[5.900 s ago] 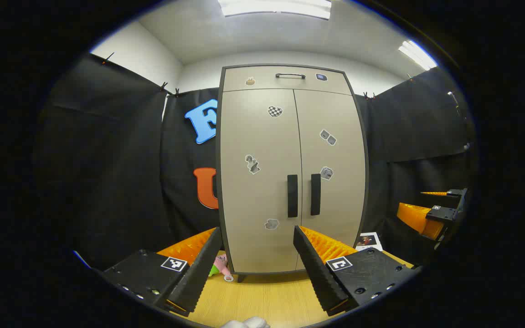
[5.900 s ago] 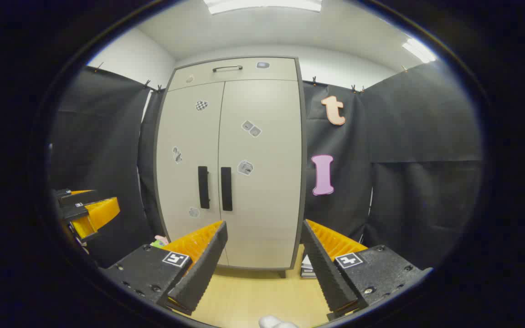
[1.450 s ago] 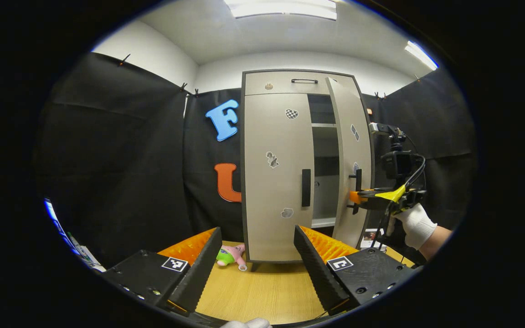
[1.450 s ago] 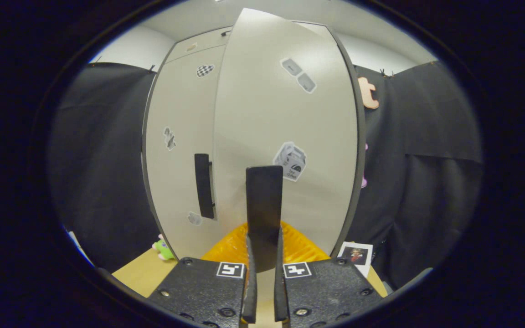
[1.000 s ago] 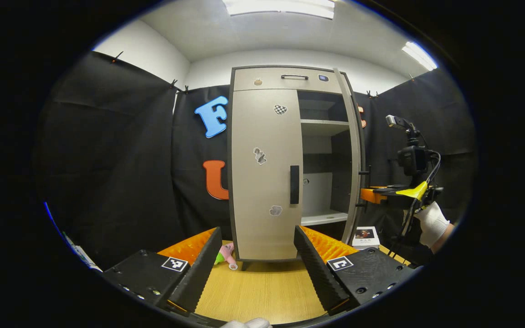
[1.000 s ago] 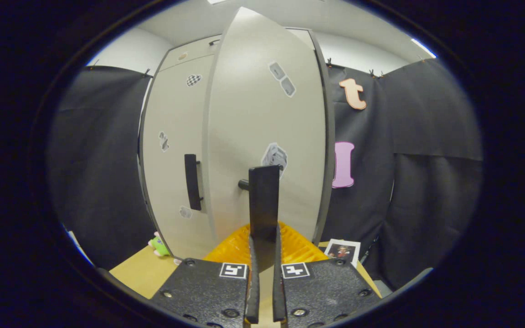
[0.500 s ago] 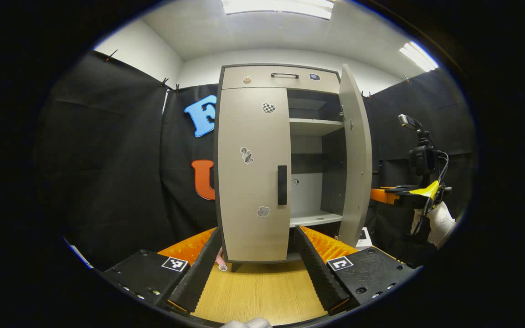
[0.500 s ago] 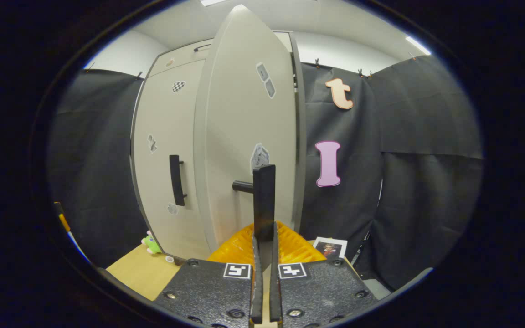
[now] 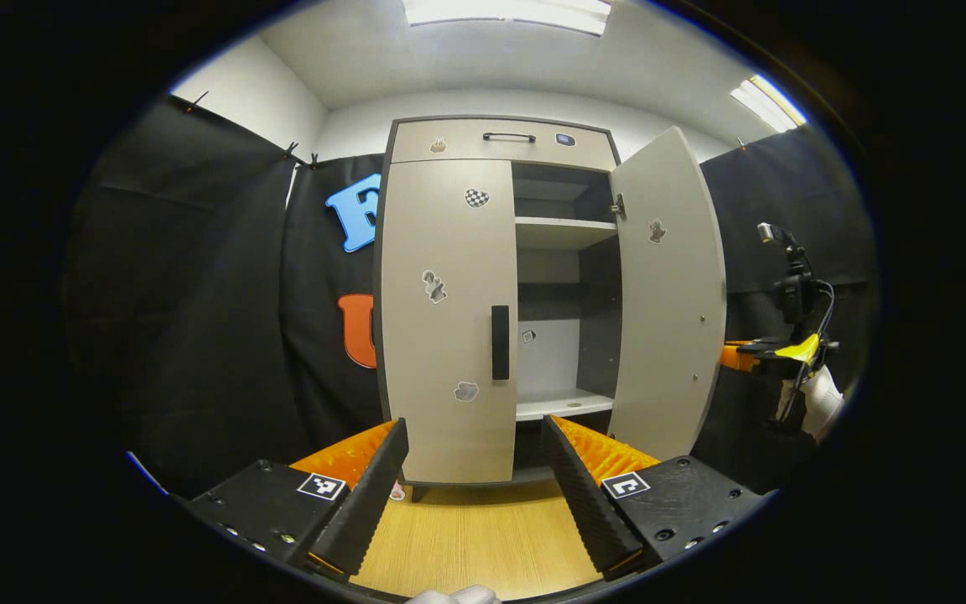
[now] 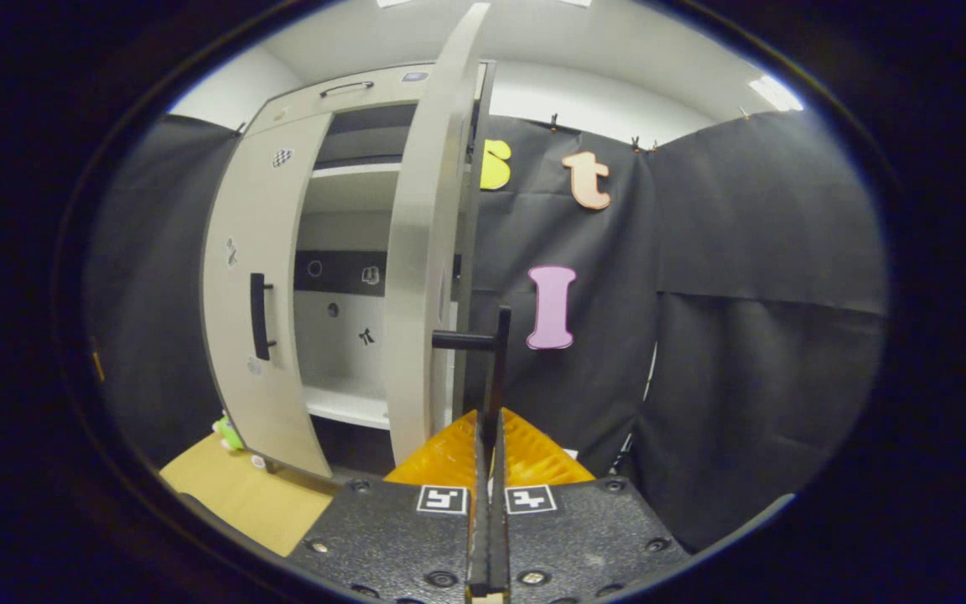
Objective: Open the right door of the double-door shoe cabinet with the right hand, and open the left door with the left hand.
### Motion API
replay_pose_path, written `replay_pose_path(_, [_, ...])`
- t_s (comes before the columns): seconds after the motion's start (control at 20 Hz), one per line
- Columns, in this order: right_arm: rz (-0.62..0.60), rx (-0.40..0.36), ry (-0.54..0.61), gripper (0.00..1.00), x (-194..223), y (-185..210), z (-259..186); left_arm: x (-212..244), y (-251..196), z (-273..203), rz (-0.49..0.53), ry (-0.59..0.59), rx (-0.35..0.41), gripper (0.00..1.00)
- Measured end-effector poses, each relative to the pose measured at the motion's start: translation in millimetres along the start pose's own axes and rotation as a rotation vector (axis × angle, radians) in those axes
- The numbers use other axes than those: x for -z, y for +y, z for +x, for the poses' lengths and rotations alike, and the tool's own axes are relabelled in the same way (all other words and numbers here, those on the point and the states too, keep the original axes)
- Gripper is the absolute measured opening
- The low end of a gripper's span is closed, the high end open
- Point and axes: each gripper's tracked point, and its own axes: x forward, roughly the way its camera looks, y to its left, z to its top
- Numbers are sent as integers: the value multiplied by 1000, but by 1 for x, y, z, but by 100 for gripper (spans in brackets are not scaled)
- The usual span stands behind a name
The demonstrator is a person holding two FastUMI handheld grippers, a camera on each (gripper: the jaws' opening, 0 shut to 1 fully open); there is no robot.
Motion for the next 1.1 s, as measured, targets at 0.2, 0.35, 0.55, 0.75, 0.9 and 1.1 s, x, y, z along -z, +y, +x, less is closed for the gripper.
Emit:
replay_pose_path(0.2, [-4,-11,7,4,1,-6,4,-2,-4,2,2,1,-3,95])
replay_pose_path(0.35, [0,-13,7,4,2,-5,7,-2,-3,0,10,0,-9,95])
replay_pose_path(0.55, [1,-6,16,4,2,-6,2,-2,0,1,8,2,-15,95])
replay_pose_path(0.75, [-27,64,-11,6,-11,-10,-27,-2,7,3,13,3,-29,95])
replay_pose_path(0.9, [-11,73,-29,7,-22,1,-48,-3,16,6,12,5,-35,95])
replay_pose_path(1.1, [5,9,-49,19,-24,42,-68,-1,22,9,21,8,-42,95])
